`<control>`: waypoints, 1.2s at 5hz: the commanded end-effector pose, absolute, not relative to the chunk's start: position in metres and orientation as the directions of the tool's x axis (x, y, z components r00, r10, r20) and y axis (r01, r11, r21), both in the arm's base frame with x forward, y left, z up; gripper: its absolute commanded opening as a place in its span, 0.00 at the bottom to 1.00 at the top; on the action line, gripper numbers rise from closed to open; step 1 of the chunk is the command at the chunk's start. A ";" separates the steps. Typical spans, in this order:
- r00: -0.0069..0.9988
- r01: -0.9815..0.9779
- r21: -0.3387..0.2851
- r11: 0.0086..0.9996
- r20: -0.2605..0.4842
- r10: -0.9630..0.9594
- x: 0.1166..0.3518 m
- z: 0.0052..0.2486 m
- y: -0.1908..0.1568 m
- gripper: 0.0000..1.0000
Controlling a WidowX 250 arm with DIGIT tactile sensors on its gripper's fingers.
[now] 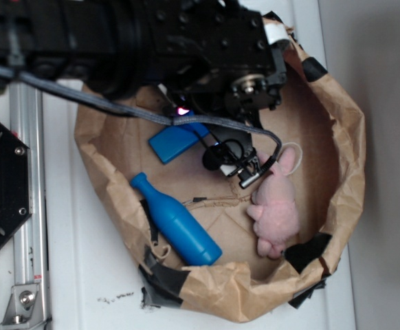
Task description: Grab the blue block.
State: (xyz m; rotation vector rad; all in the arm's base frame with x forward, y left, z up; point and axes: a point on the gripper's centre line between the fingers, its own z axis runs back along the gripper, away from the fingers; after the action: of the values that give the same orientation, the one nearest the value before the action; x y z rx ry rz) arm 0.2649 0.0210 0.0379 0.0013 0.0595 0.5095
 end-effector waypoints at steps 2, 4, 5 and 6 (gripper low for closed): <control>0.913 -0.404 0.044 0.914 -0.038 0.406 0.222 0.005 0.010 0.00; 0.925 -0.378 0.017 0.926 -0.033 0.378 0.231 0.030 0.020 0.00; 0.951 -0.308 0.036 0.951 0.003 0.309 0.235 0.063 0.023 0.00; 0.981 -0.185 0.057 0.981 0.067 0.181 0.241 0.111 0.012 0.00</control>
State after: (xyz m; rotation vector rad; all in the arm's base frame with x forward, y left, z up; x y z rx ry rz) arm 0.2339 0.0104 0.0982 0.0731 0.0035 0.1972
